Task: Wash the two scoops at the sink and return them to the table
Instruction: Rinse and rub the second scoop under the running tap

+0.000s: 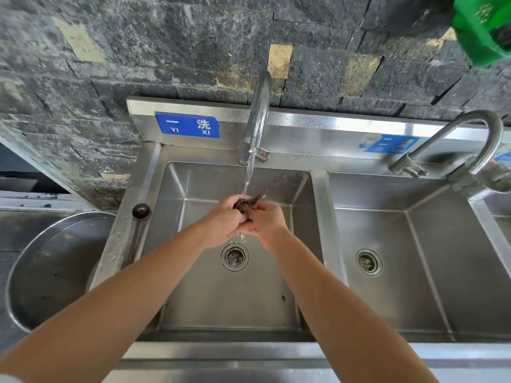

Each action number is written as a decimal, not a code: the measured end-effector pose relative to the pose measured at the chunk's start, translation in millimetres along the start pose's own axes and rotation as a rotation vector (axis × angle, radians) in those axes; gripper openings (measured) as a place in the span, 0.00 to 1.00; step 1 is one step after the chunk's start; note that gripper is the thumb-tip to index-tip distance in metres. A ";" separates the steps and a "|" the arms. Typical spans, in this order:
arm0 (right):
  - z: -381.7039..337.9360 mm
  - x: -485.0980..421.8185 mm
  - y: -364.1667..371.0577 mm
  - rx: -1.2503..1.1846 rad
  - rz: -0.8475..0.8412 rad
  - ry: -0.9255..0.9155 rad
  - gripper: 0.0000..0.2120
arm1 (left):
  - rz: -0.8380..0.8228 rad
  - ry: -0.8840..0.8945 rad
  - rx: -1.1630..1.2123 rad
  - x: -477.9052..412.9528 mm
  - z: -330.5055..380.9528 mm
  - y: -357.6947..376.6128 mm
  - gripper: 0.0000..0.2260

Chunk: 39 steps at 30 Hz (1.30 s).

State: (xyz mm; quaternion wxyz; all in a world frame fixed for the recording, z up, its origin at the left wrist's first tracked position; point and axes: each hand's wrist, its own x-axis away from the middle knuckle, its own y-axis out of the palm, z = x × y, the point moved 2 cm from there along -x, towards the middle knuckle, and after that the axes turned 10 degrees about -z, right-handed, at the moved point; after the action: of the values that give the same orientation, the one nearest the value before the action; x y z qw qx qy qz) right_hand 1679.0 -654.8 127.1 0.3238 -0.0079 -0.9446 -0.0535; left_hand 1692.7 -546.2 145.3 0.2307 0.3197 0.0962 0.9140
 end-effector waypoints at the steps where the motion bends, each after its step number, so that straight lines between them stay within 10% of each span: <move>1: -0.5 -0.6 -1.6 0.120 0.037 -0.008 0.08 | -0.024 -0.011 0.023 1.6 0.8 -1.4 0.25; 4: -4.7 -2.5 -1.5 0.225 0.037 -0.063 0.02 | 0.031 0.007 0.104 3.2 3.7 -2.4 0.25; 10: -6.2 -1.6 7.4 -0.517 -0.217 -0.021 0.10 | 0.257 0.046 0.139 -5.4 2.8 6.0 0.11; 18: -8.8 -10.2 10.3 -0.414 -0.189 0.059 0.11 | 0.363 -0.071 -0.785 -2.2 12.3 -3.0 0.09; 26: -28.5 -30.9 6.5 -0.478 0.083 0.090 0.10 | 0.445 -0.007 -0.953 6.5 5.2 25.1 0.14; 32: -23.5 -30.8 35.3 -0.343 -0.107 0.090 0.12 | 0.563 -0.036 -0.583 1.0 13.1 16.3 0.20; 39: -37.5 -38.8 14.5 -0.418 0.024 0.068 0.09 | 0.561 -0.005 -0.817 17.4 -2.6 22.7 0.12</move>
State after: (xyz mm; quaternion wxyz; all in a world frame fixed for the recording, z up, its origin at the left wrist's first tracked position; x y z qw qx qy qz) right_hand 1733.3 -643.6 134.1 0.3477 -0.0844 -0.9012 -0.2445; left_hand 1670.9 -557.7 160.1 0.0823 0.2189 -0.3605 0.9030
